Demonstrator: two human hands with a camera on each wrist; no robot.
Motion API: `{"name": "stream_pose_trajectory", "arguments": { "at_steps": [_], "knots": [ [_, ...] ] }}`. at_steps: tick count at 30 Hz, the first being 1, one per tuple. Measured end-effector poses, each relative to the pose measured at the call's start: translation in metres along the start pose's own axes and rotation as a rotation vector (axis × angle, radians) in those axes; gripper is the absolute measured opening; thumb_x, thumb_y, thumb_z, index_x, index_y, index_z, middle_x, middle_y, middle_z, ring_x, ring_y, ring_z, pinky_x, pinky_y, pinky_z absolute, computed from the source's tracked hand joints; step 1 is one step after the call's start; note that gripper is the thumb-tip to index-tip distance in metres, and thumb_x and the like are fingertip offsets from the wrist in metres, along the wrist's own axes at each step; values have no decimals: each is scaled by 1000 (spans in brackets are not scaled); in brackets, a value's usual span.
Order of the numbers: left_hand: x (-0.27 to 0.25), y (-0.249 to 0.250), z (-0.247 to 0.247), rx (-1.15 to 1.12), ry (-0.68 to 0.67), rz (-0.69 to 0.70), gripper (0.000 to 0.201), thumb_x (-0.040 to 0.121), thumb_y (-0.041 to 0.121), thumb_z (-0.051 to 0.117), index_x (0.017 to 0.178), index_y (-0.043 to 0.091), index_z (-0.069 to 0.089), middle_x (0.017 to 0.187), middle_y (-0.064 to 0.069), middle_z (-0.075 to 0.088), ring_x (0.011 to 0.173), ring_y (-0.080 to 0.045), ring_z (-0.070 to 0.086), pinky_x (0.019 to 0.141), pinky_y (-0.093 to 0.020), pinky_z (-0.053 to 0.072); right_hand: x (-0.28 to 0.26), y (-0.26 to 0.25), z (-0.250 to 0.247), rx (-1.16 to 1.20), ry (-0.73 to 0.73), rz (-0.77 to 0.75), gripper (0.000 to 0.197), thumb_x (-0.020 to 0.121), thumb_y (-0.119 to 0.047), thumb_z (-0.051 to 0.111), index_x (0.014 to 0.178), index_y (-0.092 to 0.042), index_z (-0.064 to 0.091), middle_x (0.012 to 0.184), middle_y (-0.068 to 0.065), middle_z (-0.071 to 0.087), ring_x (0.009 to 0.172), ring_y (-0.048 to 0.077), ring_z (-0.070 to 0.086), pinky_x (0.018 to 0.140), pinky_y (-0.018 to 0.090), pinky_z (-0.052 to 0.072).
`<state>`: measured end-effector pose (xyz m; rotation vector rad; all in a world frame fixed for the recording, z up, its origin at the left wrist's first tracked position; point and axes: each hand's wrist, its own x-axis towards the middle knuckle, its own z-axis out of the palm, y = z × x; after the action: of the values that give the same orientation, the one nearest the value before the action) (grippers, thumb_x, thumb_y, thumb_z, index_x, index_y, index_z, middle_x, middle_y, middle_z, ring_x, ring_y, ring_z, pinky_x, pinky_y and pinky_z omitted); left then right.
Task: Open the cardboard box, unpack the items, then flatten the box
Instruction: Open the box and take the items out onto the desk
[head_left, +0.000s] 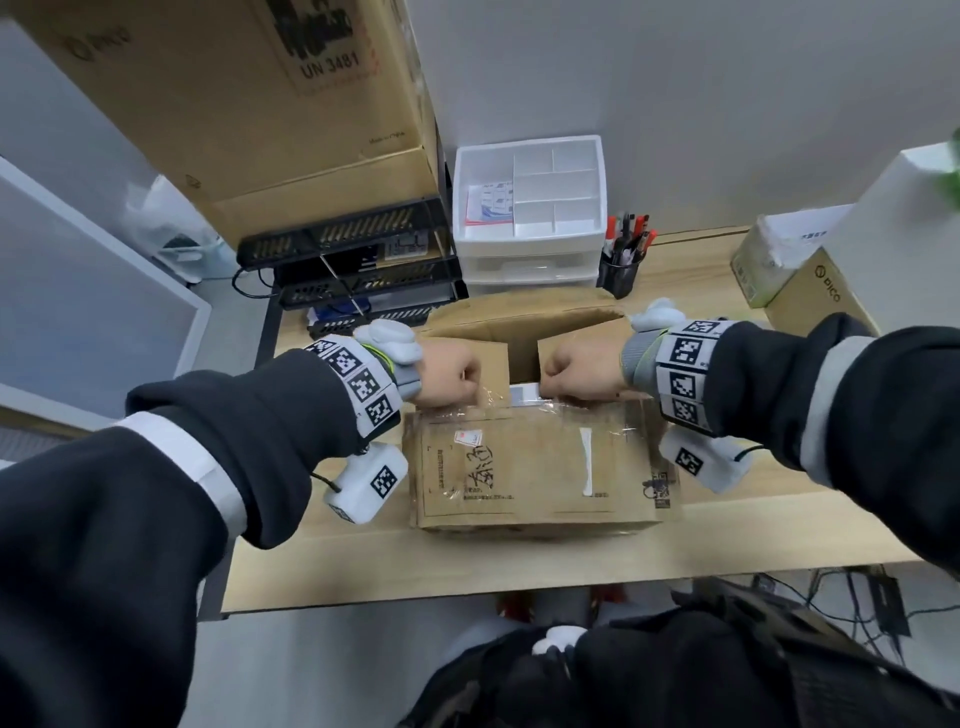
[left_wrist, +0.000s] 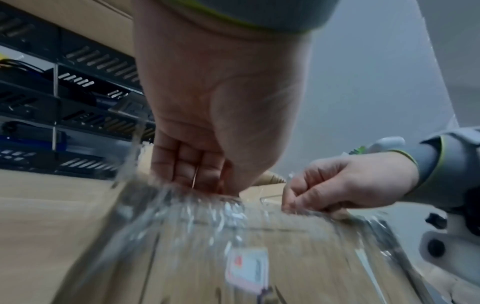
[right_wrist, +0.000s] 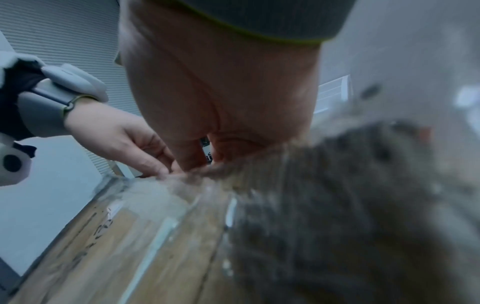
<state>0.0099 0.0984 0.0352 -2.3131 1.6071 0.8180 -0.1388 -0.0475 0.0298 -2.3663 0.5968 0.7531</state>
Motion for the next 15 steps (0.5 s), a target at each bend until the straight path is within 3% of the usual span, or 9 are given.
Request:
{"name": "stream_pose_trajectory", "arguments": {
  "at_steps": [2,5,8,12,15],
  "knots": [
    [-8,1,-12,-18,-92,-24,8,90,22,65,92,16,70,70,11,65,65,-9,59,62,-22,50,-4,-2,-3,63,-58,0,25,97,-27,54,77,-18,65,65,-1,61,58,18,54,55,24,43],
    [-21,5,-26,-107,-323,-55,25,81,28,81,96,13,70,61,8,70,61,-10,65,65,-25,55,-17,-2,-9,275,-195,-4,17,96,-12,55,93,-10,71,72,7,67,55,18,58,51,25,50],
    [-33,14,-34,-92,-435,-49,44,73,38,86,103,13,67,83,-3,78,66,-12,65,72,-27,52,-35,-4,-14,344,-313,-21,15,96,-6,53,98,-6,68,76,11,74,60,19,68,56,28,58],
    [-48,33,-31,-3,-478,-37,55,67,50,87,106,18,66,83,0,75,70,-11,63,73,-26,48,-52,-6,-12,312,-467,4,15,96,-8,49,100,-7,63,94,20,76,74,30,74,62,29,59],
    [-54,48,-22,94,-497,-5,61,58,57,89,102,22,65,97,-5,75,78,-17,63,78,-31,53,-60,-7,-3,303,-508,22,18,95,-8,44,101,-7,61,100,23,75,80,34,73,65,30,60]
  ]
}}
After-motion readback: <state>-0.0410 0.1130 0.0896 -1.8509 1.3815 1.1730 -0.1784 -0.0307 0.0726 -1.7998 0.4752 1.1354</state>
